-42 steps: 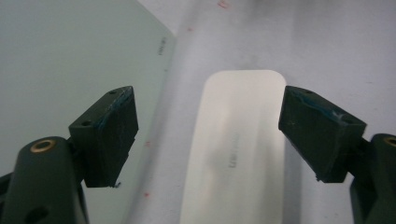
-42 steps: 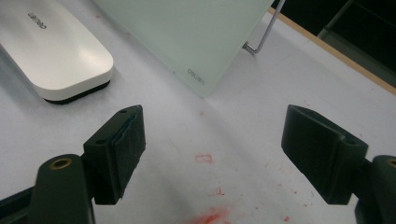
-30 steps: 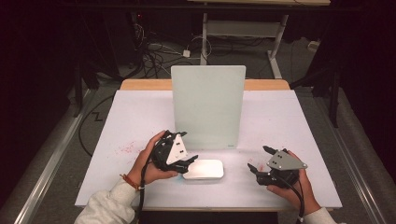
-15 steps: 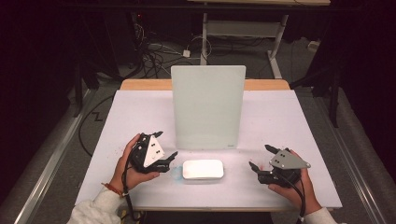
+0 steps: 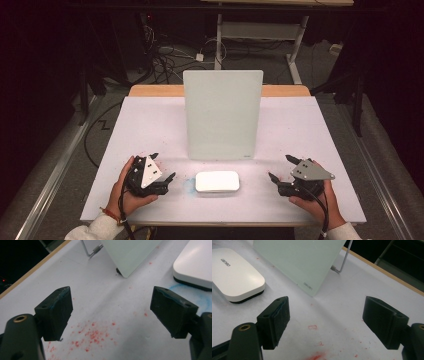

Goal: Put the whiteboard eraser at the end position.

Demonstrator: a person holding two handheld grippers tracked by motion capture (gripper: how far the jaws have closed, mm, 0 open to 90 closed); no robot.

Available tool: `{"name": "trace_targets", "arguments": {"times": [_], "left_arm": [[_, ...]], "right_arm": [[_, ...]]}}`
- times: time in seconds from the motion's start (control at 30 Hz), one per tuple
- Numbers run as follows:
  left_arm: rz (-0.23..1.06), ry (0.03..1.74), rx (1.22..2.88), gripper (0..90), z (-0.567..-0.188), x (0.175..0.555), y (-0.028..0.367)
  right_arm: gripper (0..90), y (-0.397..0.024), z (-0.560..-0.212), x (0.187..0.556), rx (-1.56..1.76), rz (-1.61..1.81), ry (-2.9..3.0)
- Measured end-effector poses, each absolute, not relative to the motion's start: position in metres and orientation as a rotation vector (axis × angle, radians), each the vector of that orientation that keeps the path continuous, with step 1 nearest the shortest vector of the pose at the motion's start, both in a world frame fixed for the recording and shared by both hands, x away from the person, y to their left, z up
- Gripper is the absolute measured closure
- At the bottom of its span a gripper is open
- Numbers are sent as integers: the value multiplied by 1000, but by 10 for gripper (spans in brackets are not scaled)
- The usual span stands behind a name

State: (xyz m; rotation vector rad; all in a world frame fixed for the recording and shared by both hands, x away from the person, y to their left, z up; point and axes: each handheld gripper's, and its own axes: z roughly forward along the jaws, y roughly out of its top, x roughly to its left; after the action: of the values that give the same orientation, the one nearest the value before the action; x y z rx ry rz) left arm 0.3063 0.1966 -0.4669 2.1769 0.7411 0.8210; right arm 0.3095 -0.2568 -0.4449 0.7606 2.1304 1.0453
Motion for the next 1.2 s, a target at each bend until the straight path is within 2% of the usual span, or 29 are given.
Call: {"name": "trace_targets", "arguments": {"times": [1.2], "left_arm": [[792,771,2160,179,-472,311,197]], "right_arm": [[225,-260,-445,312,788,1047,2115]]}}
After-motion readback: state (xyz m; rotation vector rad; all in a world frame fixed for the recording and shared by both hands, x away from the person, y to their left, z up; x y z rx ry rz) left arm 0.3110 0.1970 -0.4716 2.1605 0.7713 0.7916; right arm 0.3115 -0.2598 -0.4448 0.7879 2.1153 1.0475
